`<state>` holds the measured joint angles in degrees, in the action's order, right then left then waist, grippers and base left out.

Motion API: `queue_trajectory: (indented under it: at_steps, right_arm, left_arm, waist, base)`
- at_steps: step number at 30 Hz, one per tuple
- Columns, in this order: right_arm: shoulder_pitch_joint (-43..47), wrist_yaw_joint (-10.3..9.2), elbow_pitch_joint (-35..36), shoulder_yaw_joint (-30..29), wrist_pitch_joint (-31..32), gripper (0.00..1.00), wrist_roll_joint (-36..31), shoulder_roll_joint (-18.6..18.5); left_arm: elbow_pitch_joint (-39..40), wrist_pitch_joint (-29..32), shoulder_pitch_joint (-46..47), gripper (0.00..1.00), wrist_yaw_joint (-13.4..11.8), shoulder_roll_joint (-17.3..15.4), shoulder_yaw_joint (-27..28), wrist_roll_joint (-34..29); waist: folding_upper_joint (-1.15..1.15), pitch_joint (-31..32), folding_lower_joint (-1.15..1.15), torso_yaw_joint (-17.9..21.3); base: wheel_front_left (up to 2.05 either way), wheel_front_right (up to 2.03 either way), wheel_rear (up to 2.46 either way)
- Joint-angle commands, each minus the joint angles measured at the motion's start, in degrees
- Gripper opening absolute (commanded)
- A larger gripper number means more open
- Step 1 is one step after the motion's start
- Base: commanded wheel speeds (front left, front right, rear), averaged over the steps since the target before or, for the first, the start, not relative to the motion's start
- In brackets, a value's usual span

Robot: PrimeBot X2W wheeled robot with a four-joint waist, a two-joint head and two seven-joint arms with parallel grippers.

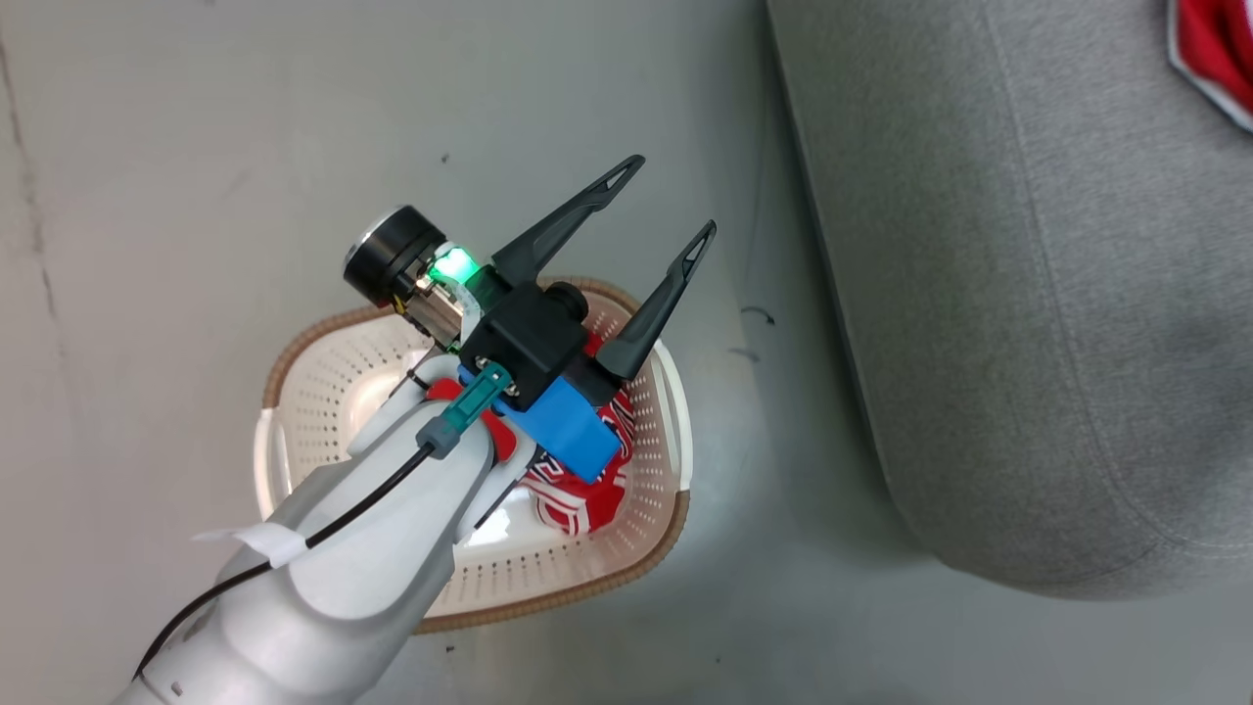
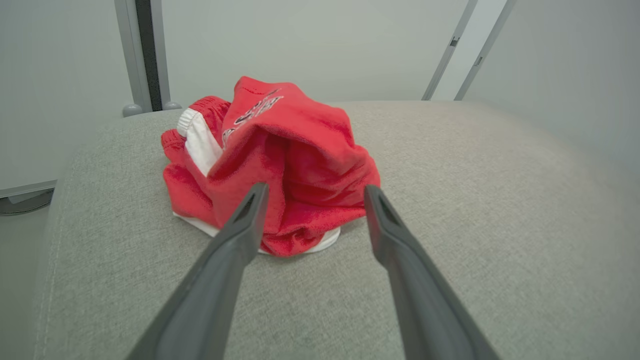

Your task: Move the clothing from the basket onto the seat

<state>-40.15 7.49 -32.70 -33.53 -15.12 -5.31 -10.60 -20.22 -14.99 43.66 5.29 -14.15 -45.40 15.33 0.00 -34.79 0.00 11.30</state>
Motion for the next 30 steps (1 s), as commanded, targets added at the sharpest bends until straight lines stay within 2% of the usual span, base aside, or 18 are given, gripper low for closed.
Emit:
queue_trajectory:
  at_steps: [1, 7, 11, 19, 30]
  right_arm:
    - [2.62, 0.02, 1.02, 0.64, -0.04, 1.00, 0.56, 0.54]
    - [9.29, 0.02, 7.95, 5.42, -0.04, 1.00, 2.19, 2.92]
    - [12.74, 0.02, 12.35, 10.78, -0.05, 1.00, 2.85, 3.88]
    - [16.62, 0.02, 17.50, 19.64, -0.04, 1.00, 4.84, 4.61]
    - [22.33, 0.02, 22.31, 27.63, -0.04, 1.00, 6.63, 6.75]
  left_arm:
    - [0.26, -0.24, -1.10, 1.00, -0.55, 0.03, 0.82, 0.43]
    - [0.98, -0.26, -6.01, 1.00, -1.68, 0.03, 3.79, 1.53]
    - [1.56, -0.26, -9.67, 1.00, -2.50, 0.27, 6.70, 2.11]
    - [3.22, -0.22, -15.69, 1.00, -3.71, 1.22, 13.72, 2.03]
    - [5.98, -0.22, -23.20, 1.00, -4.16, 3.68, 23.88, 0.30]
  waist:
    - [0.00, 3.57, 0.00, 0.14]
    - [0.00, 9.16, 0.00, -0.38]
    - [0.00, 12.44, 0.00, -1.89]
    - [0.00, 17.77, 0.00, -6.73]
    - [0.00, 23.08, 0.00, -12.87]
  base:
    - [0.00, 0.00, 0.00]
    - [0.00, 0.00, 0.00]
    - [0.00, 0.00, 0.00]
    - [0.00, 0.00, 0.00]
    - [0.00, 0.00, 0.00]
